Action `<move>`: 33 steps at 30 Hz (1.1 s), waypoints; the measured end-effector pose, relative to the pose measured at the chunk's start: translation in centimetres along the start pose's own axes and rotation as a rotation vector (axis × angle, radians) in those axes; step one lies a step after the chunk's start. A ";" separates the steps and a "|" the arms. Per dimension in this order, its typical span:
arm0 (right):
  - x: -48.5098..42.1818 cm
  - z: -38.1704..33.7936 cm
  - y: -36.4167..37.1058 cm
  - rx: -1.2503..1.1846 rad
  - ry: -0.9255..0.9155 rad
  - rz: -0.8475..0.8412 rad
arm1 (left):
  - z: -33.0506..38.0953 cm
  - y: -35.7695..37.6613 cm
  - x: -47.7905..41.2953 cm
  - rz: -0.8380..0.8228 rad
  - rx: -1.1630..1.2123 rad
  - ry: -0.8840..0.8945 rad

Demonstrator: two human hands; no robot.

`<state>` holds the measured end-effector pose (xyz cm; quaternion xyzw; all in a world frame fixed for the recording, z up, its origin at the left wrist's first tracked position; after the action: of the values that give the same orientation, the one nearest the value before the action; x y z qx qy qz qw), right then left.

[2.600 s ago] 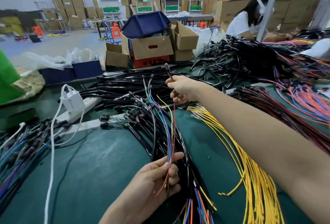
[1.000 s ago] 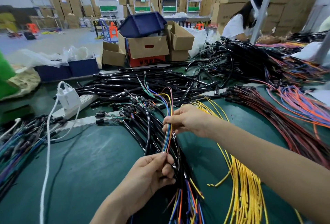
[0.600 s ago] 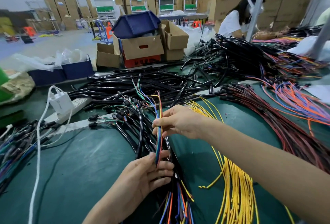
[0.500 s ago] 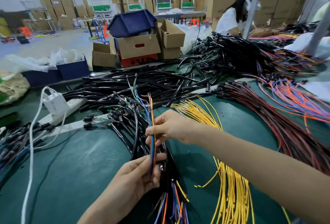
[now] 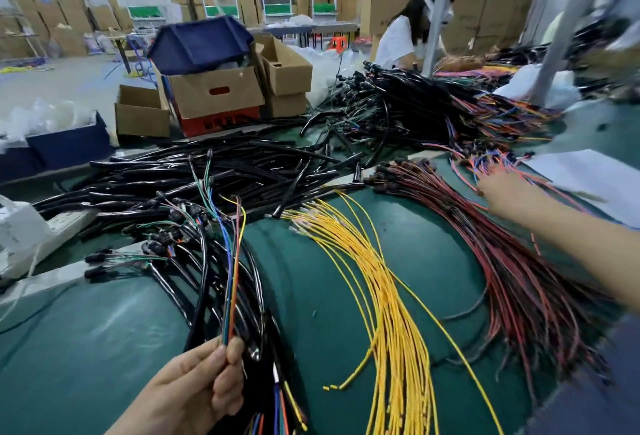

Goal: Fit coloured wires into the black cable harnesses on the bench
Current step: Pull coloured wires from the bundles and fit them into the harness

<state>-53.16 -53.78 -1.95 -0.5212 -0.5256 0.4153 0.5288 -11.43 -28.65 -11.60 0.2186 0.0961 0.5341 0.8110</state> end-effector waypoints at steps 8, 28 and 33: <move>-1.3 3.0 2.4 0.317 0.025 0.005 | 1.4 3.4 -0.3 -0.306 0.491 0.080; 5.7 -6.4 -16.5 -0.405 -0.240 0.794 | 1.4 2.9 0.2 0.056 0.261 0.019; 12.7 -15.5 -17.6 -0.978 -0.638 0.789 | 1.6 3.3 0.5 0.144 0.168 0.018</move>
<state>-38.47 -44.98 18.47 -0.7036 -0.5533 0.4246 -0.1362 -13.27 -27.47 -8.65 0.2873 0.1318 0.5829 0.7486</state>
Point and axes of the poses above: each hand's wrist, its own x-axis away from the middle knuckle, its own y-axis out of the palm, z = x × y, the point moved 7 cm from there along -x, towards the middle knuckle, and after that the axes turned 9 degrees about -z, right-handed, at the moved point
